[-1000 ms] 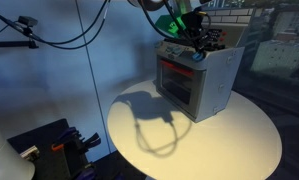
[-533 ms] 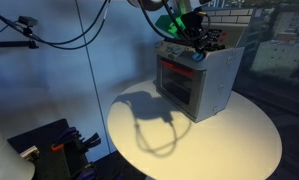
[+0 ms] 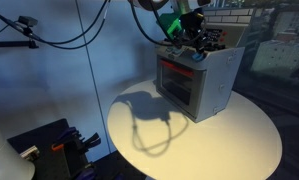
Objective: Turn the far right switch to the right
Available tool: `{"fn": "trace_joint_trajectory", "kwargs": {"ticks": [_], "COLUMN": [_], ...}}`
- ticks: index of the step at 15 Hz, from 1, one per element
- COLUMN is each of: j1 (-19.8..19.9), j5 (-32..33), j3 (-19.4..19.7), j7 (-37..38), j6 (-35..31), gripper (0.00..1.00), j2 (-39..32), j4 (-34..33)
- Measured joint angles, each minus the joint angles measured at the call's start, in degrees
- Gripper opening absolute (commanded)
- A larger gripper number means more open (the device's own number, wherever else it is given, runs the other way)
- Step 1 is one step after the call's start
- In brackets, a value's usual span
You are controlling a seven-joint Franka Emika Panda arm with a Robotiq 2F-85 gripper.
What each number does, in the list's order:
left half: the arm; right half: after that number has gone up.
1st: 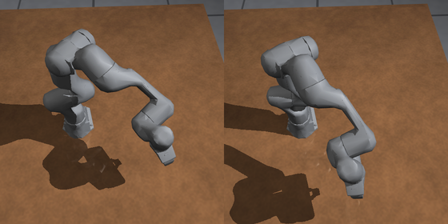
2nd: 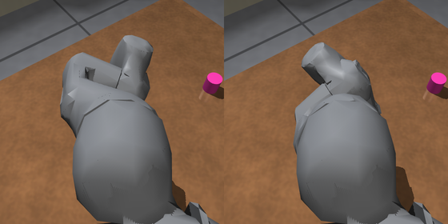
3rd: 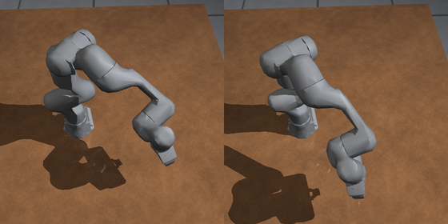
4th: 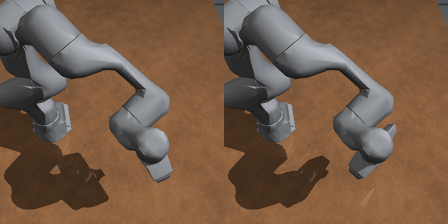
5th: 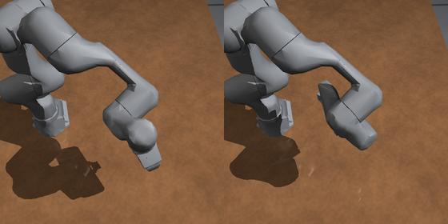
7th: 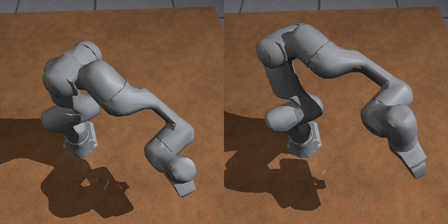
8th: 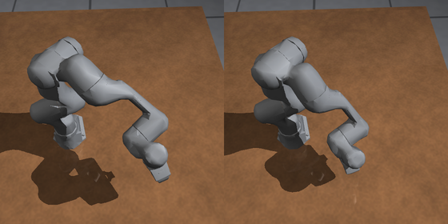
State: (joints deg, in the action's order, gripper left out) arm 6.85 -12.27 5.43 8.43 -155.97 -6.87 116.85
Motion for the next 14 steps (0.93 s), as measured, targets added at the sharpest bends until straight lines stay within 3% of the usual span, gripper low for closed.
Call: {"fn": "trace_joint_trajectory", "kwargs": {"ticks": [7,14], "j1": [0.00,0.09], "j5": [-2.33,-11.03], "j3": [0.30,0.64], "j7": [7.08,9.75], "j6": [0.00,-0.11], "gripper": [0.05,0.04], "j2": [0.20,0.58], "j4": [0.31,1.07]}}
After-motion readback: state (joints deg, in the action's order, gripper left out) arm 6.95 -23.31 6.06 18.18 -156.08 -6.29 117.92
